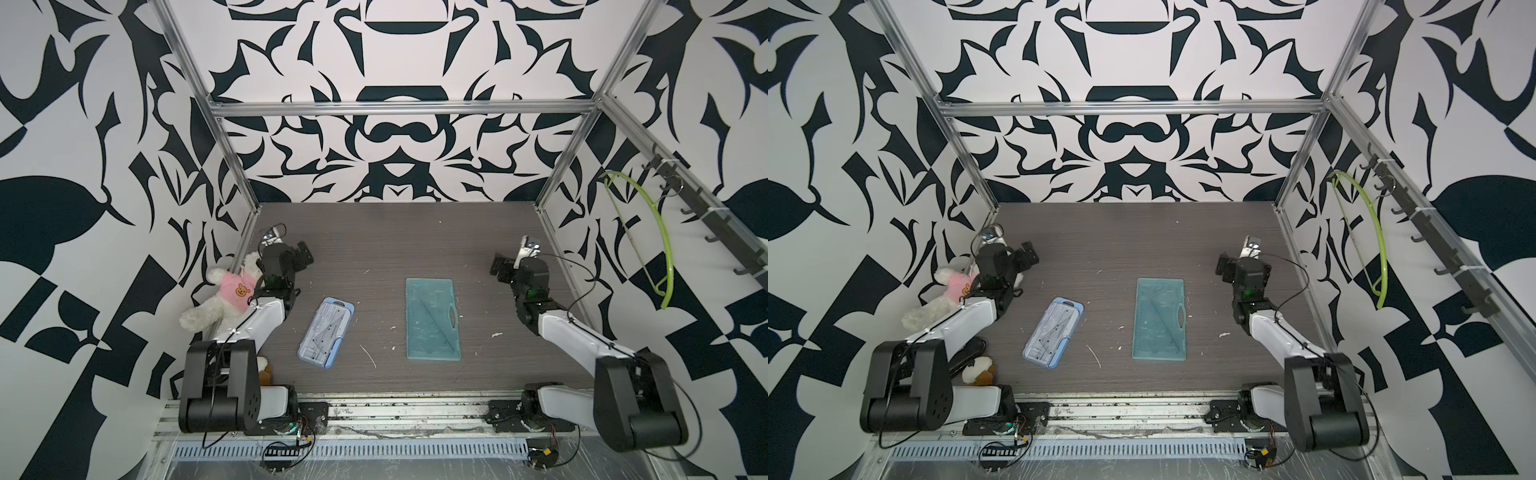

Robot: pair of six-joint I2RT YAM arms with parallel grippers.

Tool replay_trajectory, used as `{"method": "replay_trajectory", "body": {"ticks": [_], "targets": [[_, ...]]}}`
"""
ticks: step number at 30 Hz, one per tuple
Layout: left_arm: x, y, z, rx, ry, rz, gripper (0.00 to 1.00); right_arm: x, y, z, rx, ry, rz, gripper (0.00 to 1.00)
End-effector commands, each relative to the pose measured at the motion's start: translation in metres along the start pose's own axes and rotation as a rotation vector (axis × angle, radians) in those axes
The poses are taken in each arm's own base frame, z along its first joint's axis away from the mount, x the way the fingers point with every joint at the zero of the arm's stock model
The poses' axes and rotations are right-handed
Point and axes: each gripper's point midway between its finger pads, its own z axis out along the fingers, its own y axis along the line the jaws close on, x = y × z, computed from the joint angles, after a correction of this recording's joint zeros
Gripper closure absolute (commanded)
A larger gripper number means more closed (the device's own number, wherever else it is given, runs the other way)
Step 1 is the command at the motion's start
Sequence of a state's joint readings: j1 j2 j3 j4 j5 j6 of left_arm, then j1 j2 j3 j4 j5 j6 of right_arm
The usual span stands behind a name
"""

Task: Open the ruler set and take out the ruler
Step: Pick up the ruler set box at the center of the board.

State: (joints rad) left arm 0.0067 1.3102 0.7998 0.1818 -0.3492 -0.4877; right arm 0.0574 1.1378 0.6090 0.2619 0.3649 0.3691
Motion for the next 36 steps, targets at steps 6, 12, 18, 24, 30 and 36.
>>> {"method": "replay_trajectory", "body": {"ticks": [6, 12, 18, 24, 30, 36], "targets": [[0.052, -0.023, 0.001, 0.071, 0.400, -0.159, 0.01, 0.000, -0.005, -0.033, -0.028, 0.088, 0.080, 0.10], [0.070, -0.083, -0.012, 0.308, 0.493, -0.083, 0.01, 0.007, 0.008, -0.041, -0.078, 0.207, 0.048, 0.13], [0.100, -0.143, -0.061, 0.432, 0.529, 0.198, 0.01, 0.034, 0.028, -0.048, -0.122, 0.392, 0.070, 0.16], [0.145, -0.171, -0.127, 0.496, 0.642, 0.359, 0.01, 0.059, 0.061, -0.073, -0.134, 0.532, -0.058, 0.17], [0.195, -0.180, -0.184, 0.500, 0.828, 0.432, 0.01, 0.087, 0.063, -0.097, -0.108, 0.695, -0.083, 0.20], [0.241, -0.201, -0.229, 0.527, 0.918, 0.590, 0.01, 0.093, 0.028, -0.096, 0.042, 0.680, -0.132, 0.21]]}}
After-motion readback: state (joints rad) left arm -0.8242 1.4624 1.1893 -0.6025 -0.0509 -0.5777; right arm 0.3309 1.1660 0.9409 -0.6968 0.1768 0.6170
